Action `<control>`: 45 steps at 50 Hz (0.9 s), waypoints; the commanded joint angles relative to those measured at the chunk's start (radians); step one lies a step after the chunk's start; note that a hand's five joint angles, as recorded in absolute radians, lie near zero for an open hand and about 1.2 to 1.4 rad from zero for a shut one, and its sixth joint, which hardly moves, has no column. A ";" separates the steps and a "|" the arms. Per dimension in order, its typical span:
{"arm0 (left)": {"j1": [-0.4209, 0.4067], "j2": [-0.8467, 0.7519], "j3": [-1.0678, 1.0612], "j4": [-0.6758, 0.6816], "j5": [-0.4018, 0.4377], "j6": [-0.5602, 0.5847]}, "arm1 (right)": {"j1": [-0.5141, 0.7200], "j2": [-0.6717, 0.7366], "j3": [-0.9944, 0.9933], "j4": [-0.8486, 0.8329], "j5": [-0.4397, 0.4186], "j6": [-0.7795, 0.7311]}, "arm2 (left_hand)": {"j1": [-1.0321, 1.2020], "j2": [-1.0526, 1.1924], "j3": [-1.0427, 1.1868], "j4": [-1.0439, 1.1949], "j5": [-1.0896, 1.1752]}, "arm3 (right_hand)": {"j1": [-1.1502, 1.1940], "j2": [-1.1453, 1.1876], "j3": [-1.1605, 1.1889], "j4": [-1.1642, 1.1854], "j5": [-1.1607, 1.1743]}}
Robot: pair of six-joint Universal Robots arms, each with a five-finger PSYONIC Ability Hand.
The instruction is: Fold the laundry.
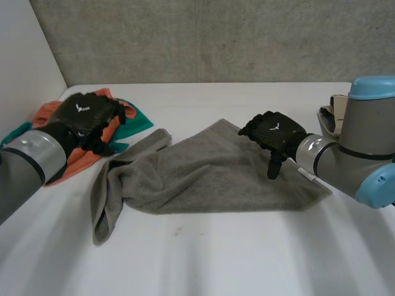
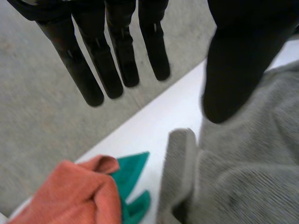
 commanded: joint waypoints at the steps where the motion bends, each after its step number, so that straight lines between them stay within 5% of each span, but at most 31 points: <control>1: -0.031 -0.049 -0.027 -0.046 -0.055 -0.017 | 0.011 -0.034 0.001 0.028 0.011 0.024 | -0.189 -0.212 -0.216 -0.208 -0.209 | -0.054 -0.033 -0.034 -0.036 -0.044; 10: -0.076 -0.239 0.025 -0.046 -0.258 -0.108 | 0.004 -0.070 0.068 0.019 0.039 0.107 | -0.195 -0.218 -0.222 -0.214 -0.215 | -0.054 -0.033 -0.034 -0.036 -0.044; 16: -0.091 -0.350 0.102 -0.038 -0.277 -0.129 | 0.007 -0.076 0.130 -0.027 0.043 0.097 | -0.166 -0.189 -0.193 -0.185 -0.185 | -0.054 -0.033 -0.034 -0.036 -0.044; 22: -0.088 -0.442 0.172 -0.040 -0.300 -0.126 | 0.010 -0.070 0.137 -0.068 0.074 0.092 | 0.104 0.080 0.077 0.085 0.084 | -0.054 -0.033 -0.034 -0.036 -0.044; 26: -0.080 -0.451 0.188 -0.038 -0.306 -0.126 | 0.022 -0.061 0.113 -0.071 0.083 0.092 | 0.681 0.658 0.655 0.662 0.662 | -0.054 -0.033 -0.034 -0.036 -0.044; 34: -0.070 -0.230 0.152 -0.057 -0.300 -0.111 | 0.054 -0.027 -0.046 -0.077 0.036 0.089 | 0.809 0.785 0.782 0.790 0.789 | -0.054 -0.033 -0.034 -0.036 -0.044; 45: -0.139 0.147 0.103 -0.144 -0.078 0.044 | 0.123 0.188 -0.405 -0.030 -0.222 0.014 | 0.809 0.785 0.782 0.790 0.789 | -0.054 -0.033 -0.034 -0.036 -0.044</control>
